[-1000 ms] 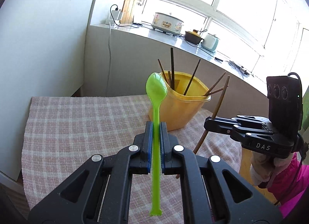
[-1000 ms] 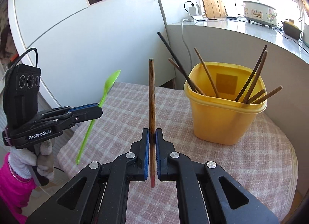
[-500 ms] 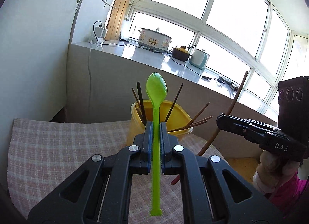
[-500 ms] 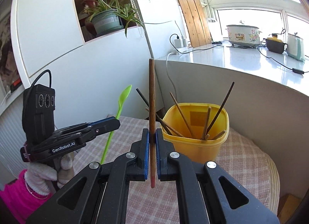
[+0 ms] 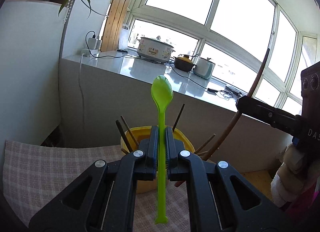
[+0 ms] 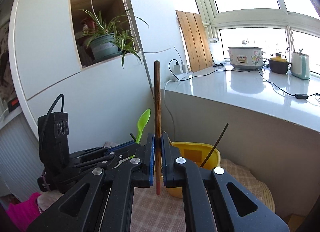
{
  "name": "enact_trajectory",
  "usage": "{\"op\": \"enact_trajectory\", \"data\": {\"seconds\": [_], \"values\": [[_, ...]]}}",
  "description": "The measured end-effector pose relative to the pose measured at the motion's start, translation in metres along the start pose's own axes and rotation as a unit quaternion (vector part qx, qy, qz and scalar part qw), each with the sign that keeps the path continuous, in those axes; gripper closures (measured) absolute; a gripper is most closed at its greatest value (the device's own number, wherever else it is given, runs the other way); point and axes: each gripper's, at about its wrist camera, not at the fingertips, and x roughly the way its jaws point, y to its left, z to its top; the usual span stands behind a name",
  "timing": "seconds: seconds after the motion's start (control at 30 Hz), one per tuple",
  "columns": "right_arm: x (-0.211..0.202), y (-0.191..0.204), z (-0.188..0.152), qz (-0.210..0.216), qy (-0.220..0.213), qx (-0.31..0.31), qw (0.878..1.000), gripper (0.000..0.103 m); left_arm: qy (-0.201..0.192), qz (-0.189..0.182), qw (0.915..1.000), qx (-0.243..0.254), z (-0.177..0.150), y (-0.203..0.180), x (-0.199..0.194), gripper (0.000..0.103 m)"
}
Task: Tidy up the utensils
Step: 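Lift the spoon and chopstick upright and carry them over the yellow container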
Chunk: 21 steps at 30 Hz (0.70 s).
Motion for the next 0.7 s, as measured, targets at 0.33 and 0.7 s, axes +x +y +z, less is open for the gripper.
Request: {"op": "enact_trajectory", "data": {"seconds": [0.33, 0.7], "values": [[0.002, -0.024, 0.021, -0.028, -0.025, 0.008, 0.999, 0.098, -0.008, 0.008, 0.9999, 0.011, 0.011, -0.011, 0.026, 0.099], [0.021, -0.066, 0.02, -0.071, -0.022, 0.043, 0.996, 0.098, -0.023, 0.021, 0.9993, 0.022, 0.02, -0.022, 0.052, 0.099]]}}
